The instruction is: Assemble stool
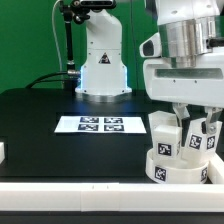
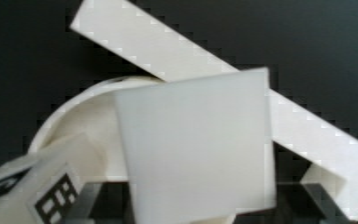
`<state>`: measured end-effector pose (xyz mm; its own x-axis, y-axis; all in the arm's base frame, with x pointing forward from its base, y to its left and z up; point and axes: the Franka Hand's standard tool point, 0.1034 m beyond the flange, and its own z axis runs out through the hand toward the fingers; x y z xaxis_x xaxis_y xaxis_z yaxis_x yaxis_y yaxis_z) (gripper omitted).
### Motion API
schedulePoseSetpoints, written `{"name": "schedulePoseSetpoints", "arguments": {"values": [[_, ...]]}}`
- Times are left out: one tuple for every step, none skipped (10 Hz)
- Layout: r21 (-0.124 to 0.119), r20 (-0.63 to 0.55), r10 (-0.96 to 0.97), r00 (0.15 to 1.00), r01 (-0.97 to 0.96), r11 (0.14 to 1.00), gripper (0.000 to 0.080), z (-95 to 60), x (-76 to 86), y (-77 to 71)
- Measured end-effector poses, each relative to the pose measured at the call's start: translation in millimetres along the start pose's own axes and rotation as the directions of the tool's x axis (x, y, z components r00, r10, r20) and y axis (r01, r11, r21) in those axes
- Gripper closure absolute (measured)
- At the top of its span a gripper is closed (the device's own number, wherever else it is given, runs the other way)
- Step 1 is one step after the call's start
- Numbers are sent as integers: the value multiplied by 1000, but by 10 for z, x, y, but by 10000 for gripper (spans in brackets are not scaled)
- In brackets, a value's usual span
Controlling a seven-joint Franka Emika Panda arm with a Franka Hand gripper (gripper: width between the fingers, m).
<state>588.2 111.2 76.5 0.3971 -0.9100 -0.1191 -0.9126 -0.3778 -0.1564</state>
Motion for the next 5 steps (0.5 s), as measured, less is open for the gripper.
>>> {"name": "schedulePoseSetpoints", "arguments": {"values": [[17,12,134,991,-135,991,460,1,5,0],[23,28,224,974,-225,974,459,3,4,1],[23,31,276,961,-277,961,459,3,-10,-5],[23,37,331,943,-332,943,459,2,-14,-8],[22,41,362,931,-363,931,459,2,-16,-9]]}}
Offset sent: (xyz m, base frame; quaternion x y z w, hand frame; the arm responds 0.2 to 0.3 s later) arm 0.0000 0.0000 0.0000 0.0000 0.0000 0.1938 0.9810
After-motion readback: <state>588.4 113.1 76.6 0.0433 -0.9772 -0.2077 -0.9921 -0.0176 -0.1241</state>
